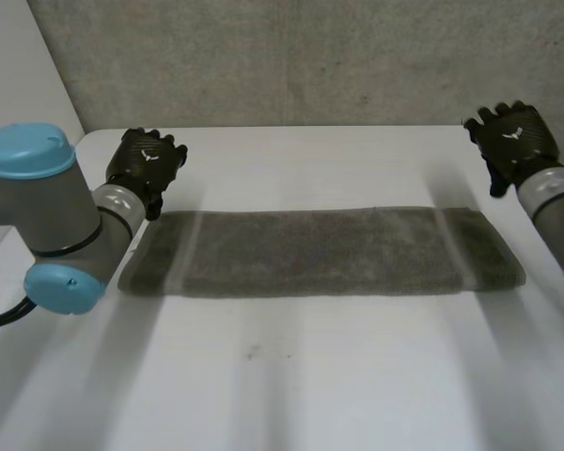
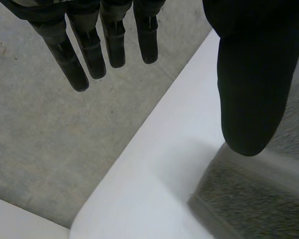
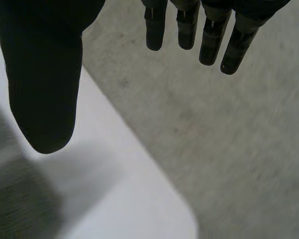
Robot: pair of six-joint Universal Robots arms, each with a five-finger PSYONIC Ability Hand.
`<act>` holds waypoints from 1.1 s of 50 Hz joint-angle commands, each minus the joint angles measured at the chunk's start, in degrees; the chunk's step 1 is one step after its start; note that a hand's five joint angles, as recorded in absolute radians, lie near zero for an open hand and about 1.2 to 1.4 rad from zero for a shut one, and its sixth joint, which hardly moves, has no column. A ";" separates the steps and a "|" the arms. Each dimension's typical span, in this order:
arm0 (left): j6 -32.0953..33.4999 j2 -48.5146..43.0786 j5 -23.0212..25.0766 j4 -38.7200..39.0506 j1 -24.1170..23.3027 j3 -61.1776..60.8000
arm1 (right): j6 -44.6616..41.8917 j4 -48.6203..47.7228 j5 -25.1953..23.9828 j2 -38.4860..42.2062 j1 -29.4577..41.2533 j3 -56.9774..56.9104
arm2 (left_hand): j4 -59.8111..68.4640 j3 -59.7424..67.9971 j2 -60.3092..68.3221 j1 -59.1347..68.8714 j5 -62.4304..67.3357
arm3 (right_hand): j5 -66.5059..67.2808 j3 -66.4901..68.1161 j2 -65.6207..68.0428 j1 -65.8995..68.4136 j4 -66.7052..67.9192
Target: Fold the towel.
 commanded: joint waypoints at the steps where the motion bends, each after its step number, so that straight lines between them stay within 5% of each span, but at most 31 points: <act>1: -12.63 6.25 1.36 0.42 0.00 -7.09 | 8.74 20.62 -2.93 -5.66 -3.59 5.74 | -3.15 -3.21 -3.21 -3.36 -3.06 | -1.89 -0.46 -1.06 -0.14 -1.62; 10: -25.72 11.08 5.58 0.42 0.17 -12.09 | 4.09 21.43 -7.50 -4.08 -8.24 12.67 | -6.35 -6.40 -6.40 -6.55 -6.25 | 9.02 10.44 9.84 10.77 9.29; 22: -26.08 12.40 5.67 1.56 0.00 -14.47 | 0.48 12.89 -6.97 0.67 -9.39 14.26 | -6.85 -6.91 -6.91 -7.06 -6.76 | 24.52 25.95 25.35 26.27 24.79; 28: -25.99 12.57 5.67 3.05 -0.09 -15.44 | -1.01 11.57 -7.06 1.38 -10.36 14.00 | -6.68 -6.74 -6.74 -6.89 -6.59 | 49.08 50.50 49.90 50.83 49.35; 29: -25.99 12.75 5.67 3.05 -0.09 -15.44 | -1.71 11.48 -6.97 1.99 -10.45 13.56 | -6.68 -6.74 -6.74 -6.89 -6.59 | 65.40 66.82 66.22 67.15 65.67; 33: -25.99 13.36 5.67 3.05 -0.09 -15.53 | -3.91 11.48 -6.18 1.46 -11.50 12.59 | -6.68 -6.74 -6.74 -6.89 -6.59 | 66.68 68.11 67.51 68.43 66.95; 44: -25.99 16.09 5.67 3.05 0.00 -16.93 | -16.92 6.12 9.91 -4.25 -12.64 11.62 | -6.85 -6.91 -6.91 -7.06 -6.76 | 66.68 68.11 67.51 68.43 66.95; 49: -26.08 16.44 5.67 3.05 0.00 -17.20 | -17.10 4.71 9.91 -5.30 -3.24 9.51 | -6.85 -6.91 -6.91 -7.06 -6.76 | 66.68 68.11 67.51 68.43 66.95; 51: -26.08 16.44 5.58 3.05 0.00 -17.20 | -13.95 2.61 7.81 -5.57 6.03 6.98 | -6.85 -6.91 -6.91 -7.06 -6.76 | 66.68 68.11 67.51 68.43 66.95; 55: -26.08 16.44 5.40 3.05 0.00 -17.29 | -11.39 0.05 4.11 -5.13 13.46 5.47 | -6.85 -6.91 -6.91 -7.06 -6.76 | 66.68 68.11 67.51 68.43 66.95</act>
